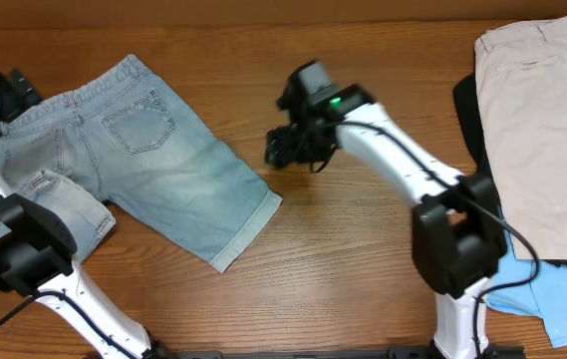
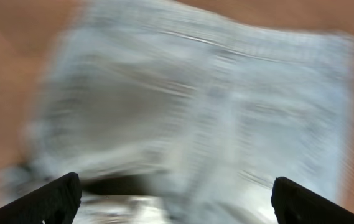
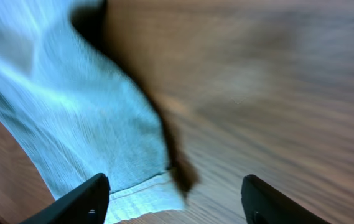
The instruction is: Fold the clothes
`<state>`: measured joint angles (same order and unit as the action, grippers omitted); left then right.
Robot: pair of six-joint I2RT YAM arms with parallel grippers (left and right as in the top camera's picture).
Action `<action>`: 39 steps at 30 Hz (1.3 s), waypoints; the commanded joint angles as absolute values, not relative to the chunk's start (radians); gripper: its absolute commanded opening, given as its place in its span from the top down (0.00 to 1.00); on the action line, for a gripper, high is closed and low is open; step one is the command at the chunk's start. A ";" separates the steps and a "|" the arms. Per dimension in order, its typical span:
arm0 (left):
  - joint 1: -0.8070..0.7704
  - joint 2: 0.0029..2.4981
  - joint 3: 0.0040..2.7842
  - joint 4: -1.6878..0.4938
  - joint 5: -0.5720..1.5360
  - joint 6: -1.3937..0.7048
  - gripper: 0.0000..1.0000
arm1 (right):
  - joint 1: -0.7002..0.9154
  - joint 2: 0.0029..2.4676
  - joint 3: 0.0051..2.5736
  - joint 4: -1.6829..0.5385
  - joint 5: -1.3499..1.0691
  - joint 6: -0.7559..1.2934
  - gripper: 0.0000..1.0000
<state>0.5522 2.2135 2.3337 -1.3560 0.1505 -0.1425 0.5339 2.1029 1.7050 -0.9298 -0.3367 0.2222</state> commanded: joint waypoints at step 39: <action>0.192 2.197 2.387 -1.411 0.150 0.142 0.00 | 0.471 2.269 1.787 -1.102 -0.250 0.382 0.96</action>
